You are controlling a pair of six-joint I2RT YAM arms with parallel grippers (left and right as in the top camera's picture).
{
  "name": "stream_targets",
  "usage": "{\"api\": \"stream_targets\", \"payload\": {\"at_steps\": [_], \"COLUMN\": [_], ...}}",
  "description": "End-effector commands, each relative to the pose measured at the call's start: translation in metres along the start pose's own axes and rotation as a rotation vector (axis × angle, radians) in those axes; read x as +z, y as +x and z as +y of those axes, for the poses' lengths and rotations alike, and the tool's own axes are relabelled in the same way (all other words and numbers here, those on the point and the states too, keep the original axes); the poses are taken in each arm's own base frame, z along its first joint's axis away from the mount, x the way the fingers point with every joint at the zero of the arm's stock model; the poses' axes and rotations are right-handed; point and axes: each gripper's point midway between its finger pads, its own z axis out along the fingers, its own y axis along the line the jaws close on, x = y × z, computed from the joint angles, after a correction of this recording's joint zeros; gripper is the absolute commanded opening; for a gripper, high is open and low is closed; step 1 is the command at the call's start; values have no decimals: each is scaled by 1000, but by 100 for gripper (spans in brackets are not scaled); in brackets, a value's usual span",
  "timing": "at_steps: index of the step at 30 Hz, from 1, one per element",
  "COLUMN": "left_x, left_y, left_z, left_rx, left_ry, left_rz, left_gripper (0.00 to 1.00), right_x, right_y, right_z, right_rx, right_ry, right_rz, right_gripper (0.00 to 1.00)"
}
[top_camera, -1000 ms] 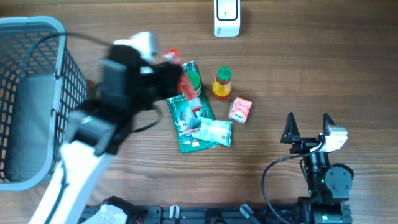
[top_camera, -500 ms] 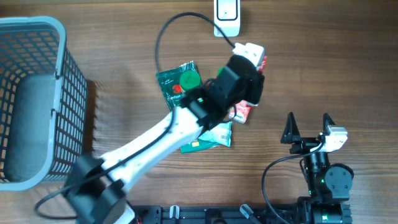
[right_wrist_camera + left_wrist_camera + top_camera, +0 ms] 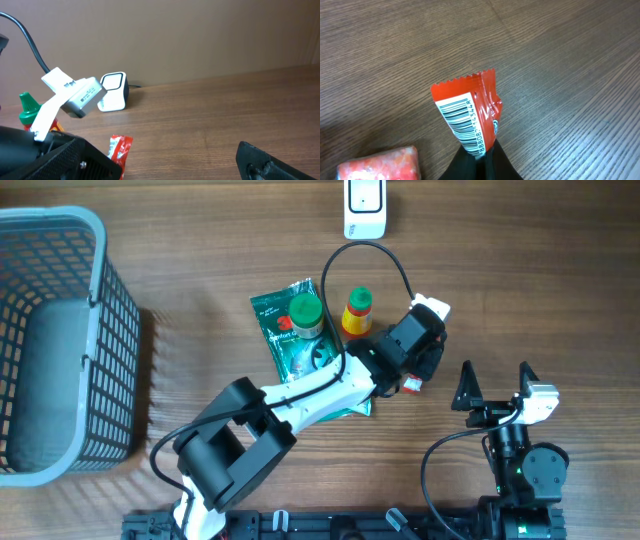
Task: Scan the item barcode
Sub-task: 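Carry the red stick out and lay it right of the red-white box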
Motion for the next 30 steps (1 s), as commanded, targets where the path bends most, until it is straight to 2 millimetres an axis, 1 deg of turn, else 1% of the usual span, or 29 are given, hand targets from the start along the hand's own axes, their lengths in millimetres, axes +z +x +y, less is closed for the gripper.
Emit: {"api": "stream_targets", "payload": {"at_steps": [1,2,3,4,5,7,8,10,11,12,14,15,18,22,24,25,26,30], "left_x": [2,1,-1,-4,-10,-26,-36,-57,-69,-86,-109,-127,-171,-216,-235,-251,-261,-288], "left_y": [0,1,1,-1,-5,-20,-29,-45,-51,-60,-73,-82,-100,-112,-116,-119,-121,-121], "left_z": [2,4,5,6,6,6,5,1,-2,-1,1,0,-7,-11,-9,-6,-3,4], "left_rx": [-8,-9,-11,-12,-14,-19,-23,-25,-22,-23,-27,-27,-4,25,35,31,26,38], "left_ry": [-5,-9,-12,-14,-16,-14,-8,4,9,-5,-29,-35,-12,-3,-21,-39,-50,-94], "left_rz": [7,12,15,14,6,-27,-50,-91,-108,-138,-184,-220,-297,-367,-401,-430,-448,-484], "left_gripper": [4,5,7,13,24,43,56,69,71,73,76,79,80,83,84,87,89,94], "right_x": [0,0,0,0,0,0,0,0,0,0,0,0,0,0,0,0,0,0], "right_y": [0,0,0,0,0,0,0,0,0,0,0,0,0,0,0,0,0,0], "right_z": [2,2,2,2,2,2,2,2,2,2,2,2,2,2,2,2,2,2], "right_rx": [-14,-14,-14,-14,-14,-15,-14,-14,-14,-14,-14,-14,-14,-14,-14,-14,-15,-15], "right_ry": [-10,-10,-10,-10,-10,-10,-10,-10,-10,-10,-10,-10,-10,-10,-10,-10,-10,-10], "right_rz": [-2,-2,-2,-2,-2,-2,-2,-2,-2,-2,-2,-2,-2,-2,-2,-2,-2,-2], "right_gripper": [100,100,100,100,100,99,100,100,100,100,100,100,100,100,100,100,100,100]}}
